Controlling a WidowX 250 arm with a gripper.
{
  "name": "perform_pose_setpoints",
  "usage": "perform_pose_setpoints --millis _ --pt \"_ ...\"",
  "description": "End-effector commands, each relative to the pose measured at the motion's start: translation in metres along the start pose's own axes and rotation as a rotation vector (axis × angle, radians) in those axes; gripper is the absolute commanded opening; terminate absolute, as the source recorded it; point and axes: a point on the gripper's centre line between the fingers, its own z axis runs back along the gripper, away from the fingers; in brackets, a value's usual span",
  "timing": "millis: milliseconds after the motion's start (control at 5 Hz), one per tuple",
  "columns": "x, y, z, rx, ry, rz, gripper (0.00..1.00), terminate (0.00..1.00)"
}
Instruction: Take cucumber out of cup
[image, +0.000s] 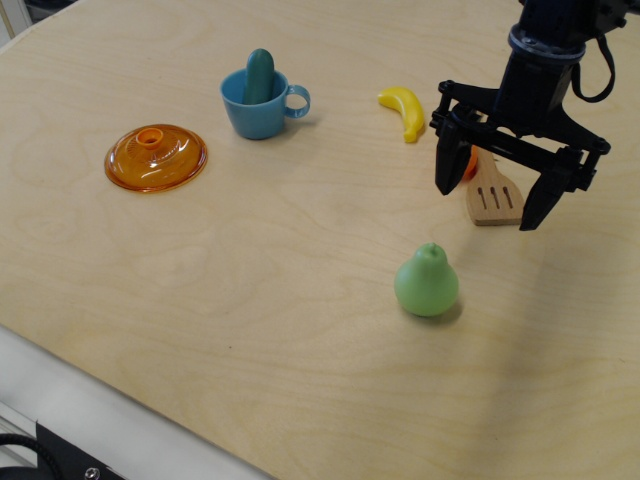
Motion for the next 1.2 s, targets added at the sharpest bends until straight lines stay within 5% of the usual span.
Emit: perform_pose_setpoints --millis 0,600,1000 --pt "0.000 0.000 0.000 0.000 0.000 0.000 1.00 0.00" --pt "0.007 0.086 0.016 0.013 -0.024 0.141 1.00 0.00" --pt "0.008 0.146 0.025 0.018 -0.110 0.160 1.00 0.00"
